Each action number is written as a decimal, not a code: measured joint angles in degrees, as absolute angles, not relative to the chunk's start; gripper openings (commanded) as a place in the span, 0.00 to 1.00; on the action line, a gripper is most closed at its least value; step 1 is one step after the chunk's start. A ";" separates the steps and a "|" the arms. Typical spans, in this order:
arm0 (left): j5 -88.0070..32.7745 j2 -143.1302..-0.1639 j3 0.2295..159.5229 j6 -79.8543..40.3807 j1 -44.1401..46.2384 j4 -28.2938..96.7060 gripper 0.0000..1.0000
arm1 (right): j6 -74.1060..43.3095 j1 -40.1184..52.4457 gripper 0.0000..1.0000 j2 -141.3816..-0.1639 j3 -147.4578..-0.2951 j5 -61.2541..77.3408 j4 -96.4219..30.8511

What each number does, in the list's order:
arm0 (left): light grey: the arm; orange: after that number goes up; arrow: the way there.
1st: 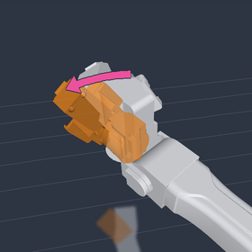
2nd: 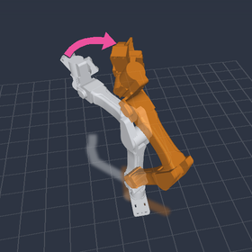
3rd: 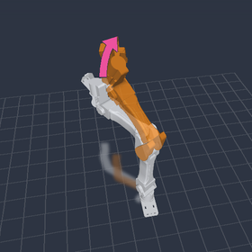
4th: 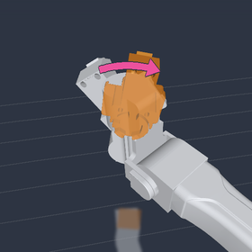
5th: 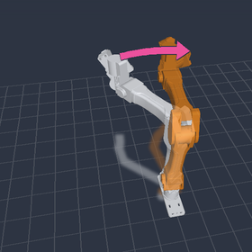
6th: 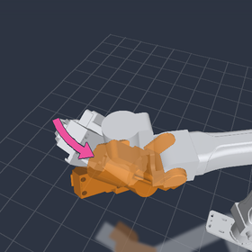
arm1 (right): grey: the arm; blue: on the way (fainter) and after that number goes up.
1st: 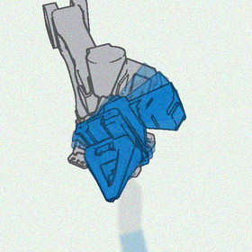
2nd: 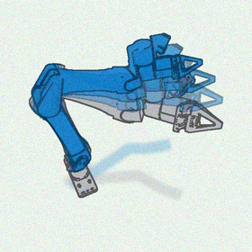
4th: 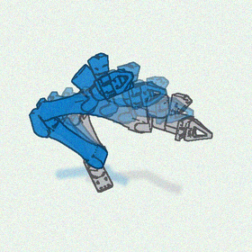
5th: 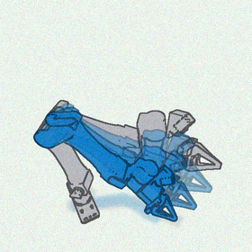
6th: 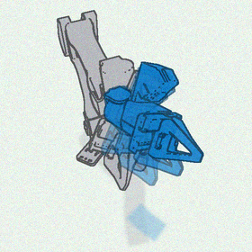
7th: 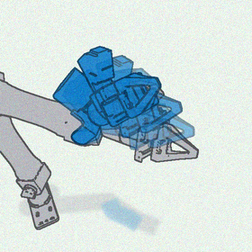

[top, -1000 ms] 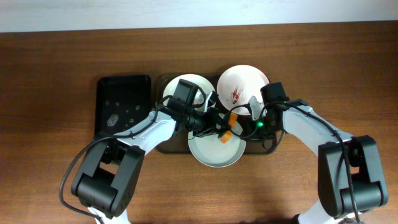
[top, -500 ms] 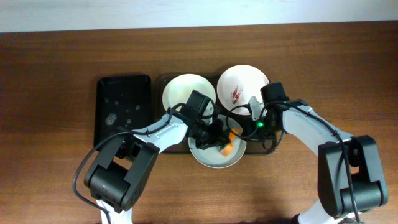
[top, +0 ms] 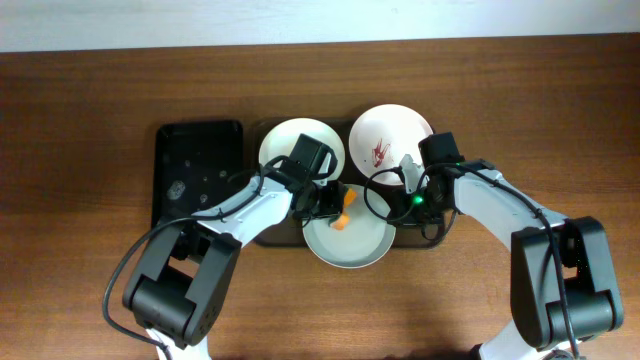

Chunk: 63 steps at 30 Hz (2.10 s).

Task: Clean dirty plates on tray and stack at the side
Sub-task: 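Scrub the front plate's sauce with the sponge in the left gripper, then return the sponge to the black tray with the left gripper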

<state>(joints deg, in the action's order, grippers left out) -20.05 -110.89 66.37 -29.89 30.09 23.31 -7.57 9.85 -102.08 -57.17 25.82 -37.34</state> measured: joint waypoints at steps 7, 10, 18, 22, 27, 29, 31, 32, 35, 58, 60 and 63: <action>-16.60 -109.25 70.43 -23.53 30.02 37.43 0.00 | -7.51 9.85 0.04 -102.08 -57.17 26.02 -37.41; -15.53 -105.82 71.48 -21.78 29.95 38.11 0.00 | -7.51 9.85 0.04 -102.08 -57.17 26.00 -37.41; -12.86 -98.56 72.93 -20.27 26.24 41.06 0.00 | -7.53 9.85 0.04 -102.08 -57.17 26.02 -37.43; -6.74 -98.54 72.93 -17.52 22.33 43.38 0.00 | -7.51 9.85 0.04 -102.08 -57.17 26.02 -37.54; 3.27 -98.54 72.93 -14.39 17.23 43.40 0.00 | -7.51 9.85 0.04 -102.08 -57.17 26.02 -37.63; 8.05 -98.54 72.93 -11.90 14.50 42.50 0.00 | -7.53 9.85 0.04 -102.08 -57.17 26.02 -37.60; 11.00 -98.54 72.93 -9.85 12.03 41.93 0.00 | -7.49 9.85 0.04 -102.08 -57.17 26.02 -37.63; 12.03 -98.56 72.93 -9.13 10.94 41.67 0.00 | -7.49 9.85 0.04 -102.08 -57.17 26.02 -37.63; 13.17 -99.09 72.93 -7.64 8.19 41.56 0.00 | -7.51 9.85 0.04 -102.08 -57.17 26.02 -37.63; 12.25 -110.91 72.93 -2.72 5.58 37.28 0.68 | -7.57 9.85 0.04 -102.08 -57.17 26.02 -37.60; 12.27 -111.02 72.93 -2.55 5.58 36.49 0.68 | -7.53 9.85 0.04 -102.08 -57.17 26.02 -37.60; 12.25 -112.12 72.93 -2.55 5.58 35.62 0.66 | -7.51 9.85 0.04 -102.08 -57.17 26.02 -37.60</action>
